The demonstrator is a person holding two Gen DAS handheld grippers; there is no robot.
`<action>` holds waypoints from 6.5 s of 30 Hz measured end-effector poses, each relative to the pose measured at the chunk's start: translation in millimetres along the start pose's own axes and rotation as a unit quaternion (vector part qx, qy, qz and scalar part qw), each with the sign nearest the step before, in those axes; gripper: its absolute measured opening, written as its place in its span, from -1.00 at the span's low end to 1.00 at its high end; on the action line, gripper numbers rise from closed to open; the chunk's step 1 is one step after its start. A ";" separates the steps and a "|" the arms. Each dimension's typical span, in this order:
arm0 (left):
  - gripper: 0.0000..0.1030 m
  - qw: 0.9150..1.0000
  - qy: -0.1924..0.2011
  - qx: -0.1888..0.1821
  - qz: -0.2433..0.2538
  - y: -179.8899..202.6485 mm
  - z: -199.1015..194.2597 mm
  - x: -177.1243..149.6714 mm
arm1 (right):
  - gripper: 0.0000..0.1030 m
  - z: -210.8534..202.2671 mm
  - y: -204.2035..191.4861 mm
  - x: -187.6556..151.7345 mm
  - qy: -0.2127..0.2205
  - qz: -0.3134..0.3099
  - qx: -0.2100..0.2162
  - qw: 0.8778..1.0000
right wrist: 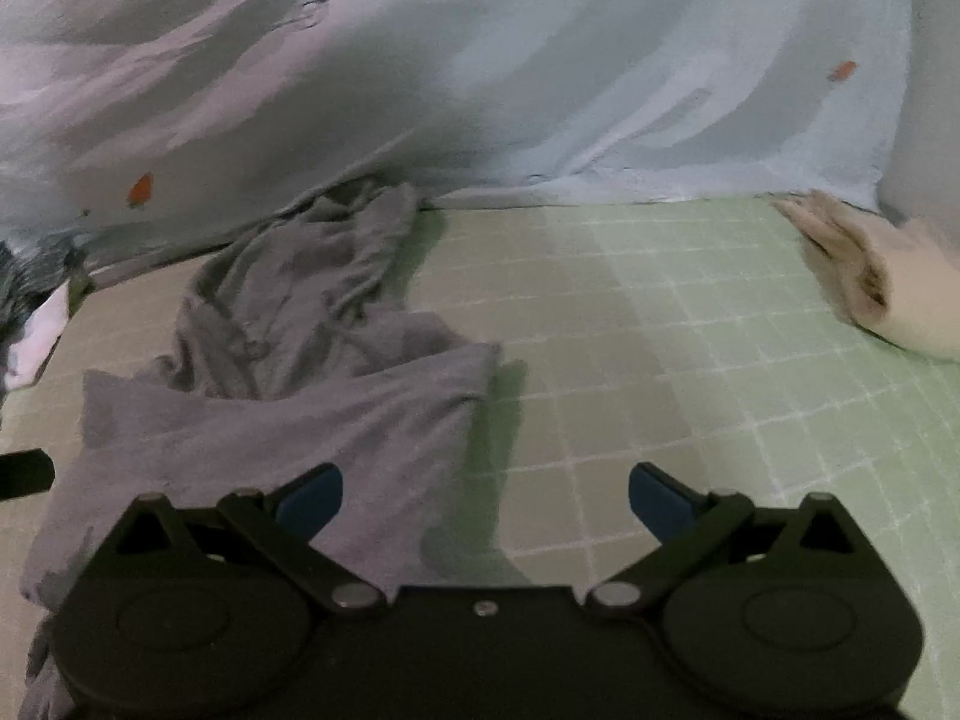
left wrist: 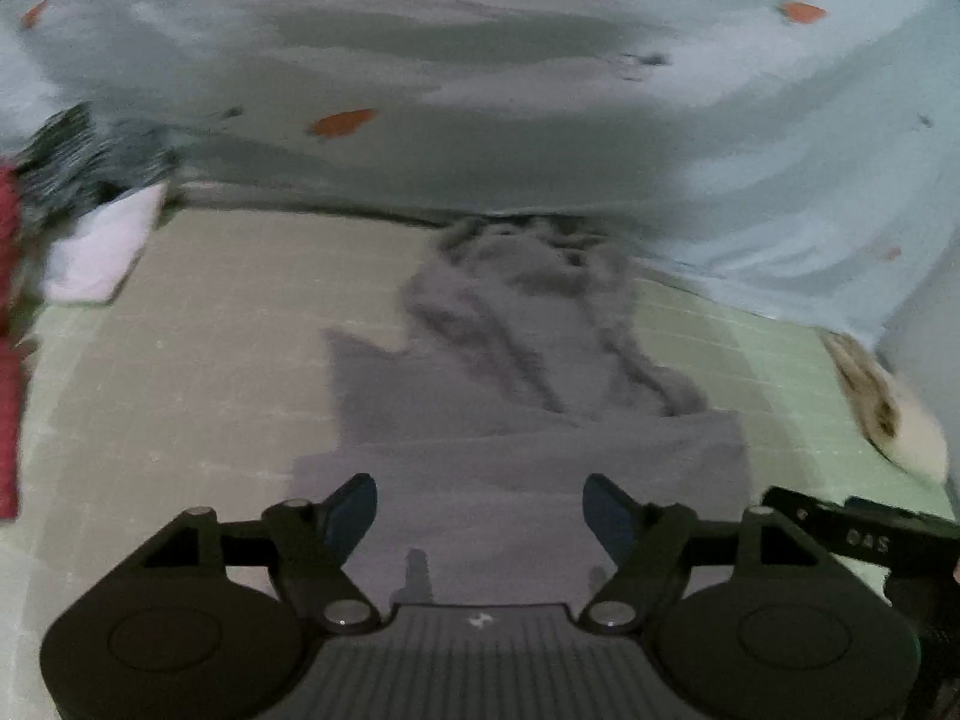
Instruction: Fold clothes
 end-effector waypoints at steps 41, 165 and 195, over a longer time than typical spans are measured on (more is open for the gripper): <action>0.60 0.990 -0.081 0.119 -0.001 -32.6 57.8 -20.1 | -0.88 40.2 -12.0 -3.0 -0.049 -0.021 0.022 0.998; 0.94 0.991 -0.017 0.127 0.031 -38.3 -54.1 -83.5 | 0.94 -59.7 18.2 -89.9 -0.007 -0.068 -0.068 0.995; 0.61 0.986 -0.155 0.052 -0.023 -44.3 -66.3 -250.8 | 0.84 -105.0 24.7 -256.7 -0.134 0.024 0.008 0.991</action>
Point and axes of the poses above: each gripper's, at about its wrist camera, not at the fingertips, and z roughly the way its jaws point, y to its right, x to its top, the point moved 8 cm from there along z, roughly the way its jaws point, and after that the axes turned 9 degrees about -y, right-handed, at the moved point
